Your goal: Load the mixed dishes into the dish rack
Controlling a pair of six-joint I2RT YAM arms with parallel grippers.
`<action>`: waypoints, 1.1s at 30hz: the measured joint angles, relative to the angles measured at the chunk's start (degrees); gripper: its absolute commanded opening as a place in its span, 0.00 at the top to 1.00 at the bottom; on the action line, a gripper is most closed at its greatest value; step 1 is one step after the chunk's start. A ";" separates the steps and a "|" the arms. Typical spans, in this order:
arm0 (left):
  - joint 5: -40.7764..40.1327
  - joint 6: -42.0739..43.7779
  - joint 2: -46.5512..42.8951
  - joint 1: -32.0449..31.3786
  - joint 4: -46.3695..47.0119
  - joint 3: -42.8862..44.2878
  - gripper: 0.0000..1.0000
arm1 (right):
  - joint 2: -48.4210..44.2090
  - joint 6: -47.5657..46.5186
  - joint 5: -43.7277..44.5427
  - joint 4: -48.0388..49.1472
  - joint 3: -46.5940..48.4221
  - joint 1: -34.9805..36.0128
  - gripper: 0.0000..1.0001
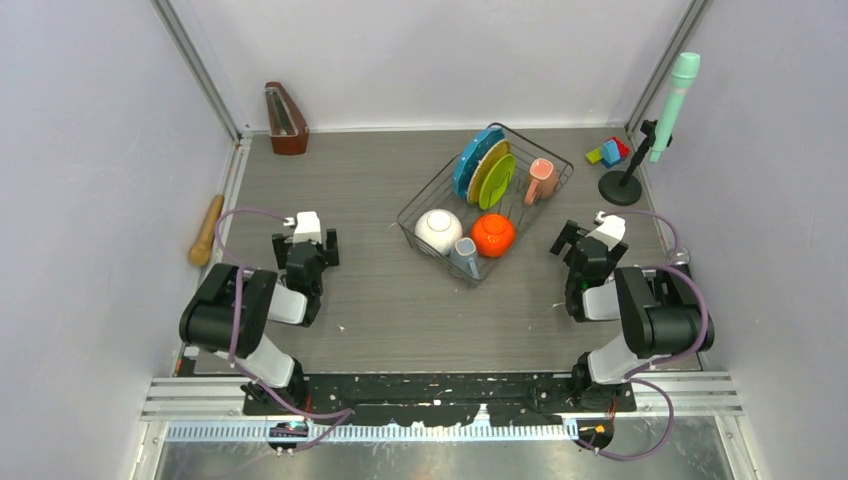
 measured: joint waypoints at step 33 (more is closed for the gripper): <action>4.09 1.51 4.15 2.19 -0.22 2.95 0.00 | 4.20 -1.11 -4.24 -1.07 4.83 -2.14 0.00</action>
